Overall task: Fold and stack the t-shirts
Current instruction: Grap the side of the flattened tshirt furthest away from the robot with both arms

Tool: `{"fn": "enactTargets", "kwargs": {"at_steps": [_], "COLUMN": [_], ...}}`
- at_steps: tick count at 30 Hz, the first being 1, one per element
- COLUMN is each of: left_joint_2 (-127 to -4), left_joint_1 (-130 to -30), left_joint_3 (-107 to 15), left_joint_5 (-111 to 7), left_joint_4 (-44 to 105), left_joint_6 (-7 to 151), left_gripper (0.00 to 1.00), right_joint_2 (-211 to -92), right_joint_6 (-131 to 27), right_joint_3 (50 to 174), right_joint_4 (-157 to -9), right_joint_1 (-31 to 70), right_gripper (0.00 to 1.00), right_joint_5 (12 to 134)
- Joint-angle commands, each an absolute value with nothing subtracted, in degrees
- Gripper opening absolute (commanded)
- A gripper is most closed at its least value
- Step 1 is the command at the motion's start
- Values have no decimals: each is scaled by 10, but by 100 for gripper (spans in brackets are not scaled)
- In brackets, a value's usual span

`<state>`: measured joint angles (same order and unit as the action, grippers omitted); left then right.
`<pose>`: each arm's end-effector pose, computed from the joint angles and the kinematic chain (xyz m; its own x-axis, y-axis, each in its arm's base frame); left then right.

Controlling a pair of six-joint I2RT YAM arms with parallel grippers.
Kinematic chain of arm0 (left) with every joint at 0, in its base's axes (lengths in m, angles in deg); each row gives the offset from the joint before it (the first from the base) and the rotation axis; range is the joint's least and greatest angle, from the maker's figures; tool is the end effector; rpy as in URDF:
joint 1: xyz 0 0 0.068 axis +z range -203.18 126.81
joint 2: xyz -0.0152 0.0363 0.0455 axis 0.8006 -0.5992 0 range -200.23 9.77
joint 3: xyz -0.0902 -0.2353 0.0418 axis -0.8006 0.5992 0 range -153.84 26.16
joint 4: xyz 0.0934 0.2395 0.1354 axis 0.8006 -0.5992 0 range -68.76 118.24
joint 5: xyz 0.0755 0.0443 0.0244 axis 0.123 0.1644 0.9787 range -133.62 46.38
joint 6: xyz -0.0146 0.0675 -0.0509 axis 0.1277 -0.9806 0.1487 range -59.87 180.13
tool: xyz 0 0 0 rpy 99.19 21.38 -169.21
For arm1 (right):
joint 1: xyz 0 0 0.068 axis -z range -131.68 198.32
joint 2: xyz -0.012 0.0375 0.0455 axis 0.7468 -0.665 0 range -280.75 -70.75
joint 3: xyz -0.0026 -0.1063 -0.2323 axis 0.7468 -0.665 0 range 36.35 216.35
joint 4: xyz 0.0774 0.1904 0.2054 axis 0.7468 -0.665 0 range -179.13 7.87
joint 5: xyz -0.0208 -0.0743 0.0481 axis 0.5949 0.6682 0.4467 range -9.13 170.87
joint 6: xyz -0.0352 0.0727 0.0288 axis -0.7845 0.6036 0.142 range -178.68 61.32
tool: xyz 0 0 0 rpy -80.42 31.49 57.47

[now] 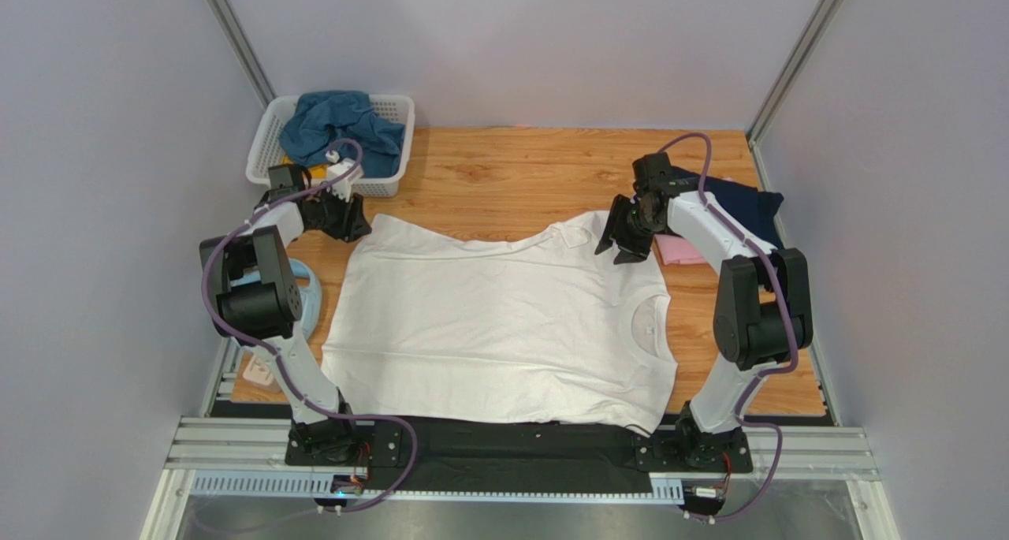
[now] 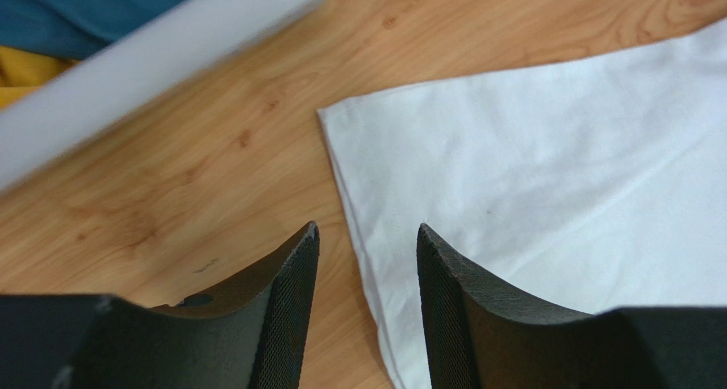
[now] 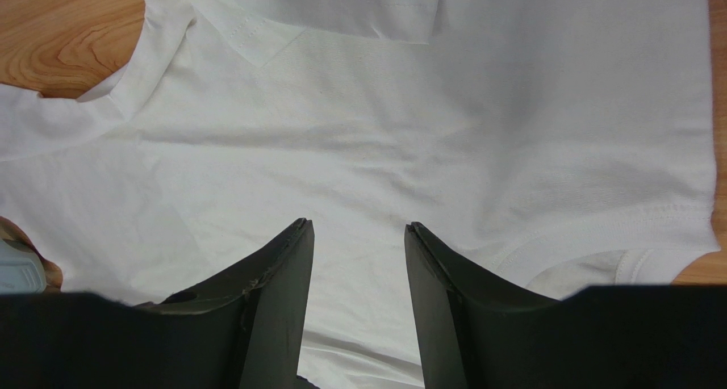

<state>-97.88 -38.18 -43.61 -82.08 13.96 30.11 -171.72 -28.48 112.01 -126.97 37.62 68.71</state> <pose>0.4283 0.0661 0.1207 -0.5774 0.2508 -0.7770 0.5253 0.8427 -0.1184 0.3823 0.0885 0.1523 -0.9254 0.3257 -0.1939 0.2473 0.9065 0.3421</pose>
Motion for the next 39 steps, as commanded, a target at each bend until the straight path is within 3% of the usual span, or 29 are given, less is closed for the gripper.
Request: {"fn": "enactTargets", "kwargs": {"at_steps": [1,25,34,36,39], "left_joint_2": [-989,-1078,-1076,-1077,-1082], "left_joint_1": [-388,-409,-429,-429,-429], "left_joint_3": [-463,-583,-584,-585,-587], "left_joint_5": [-888,-821,-795,-794,-790], "left_joint_4": [30,-33,-39,-38,-38], "left_joint_6": [204,228,201,201,208], "left_gripper": [53,53,62,61,48], "right_joint_2": [-1710,-1717,-1752,-1773,-1806], "right_joint_6": [-278,-279,-284,-284,-284], "right_joint_3": [1118,1118,1157,1176,1208], "right_joint_4": [-1250,-1244,-1254,-1260,-1263], "right_joint_1": [373,372,374,378,383], "right_gripper": [50,50,50,49,50], "right_joint_5": [680,680,693,698,705]}}
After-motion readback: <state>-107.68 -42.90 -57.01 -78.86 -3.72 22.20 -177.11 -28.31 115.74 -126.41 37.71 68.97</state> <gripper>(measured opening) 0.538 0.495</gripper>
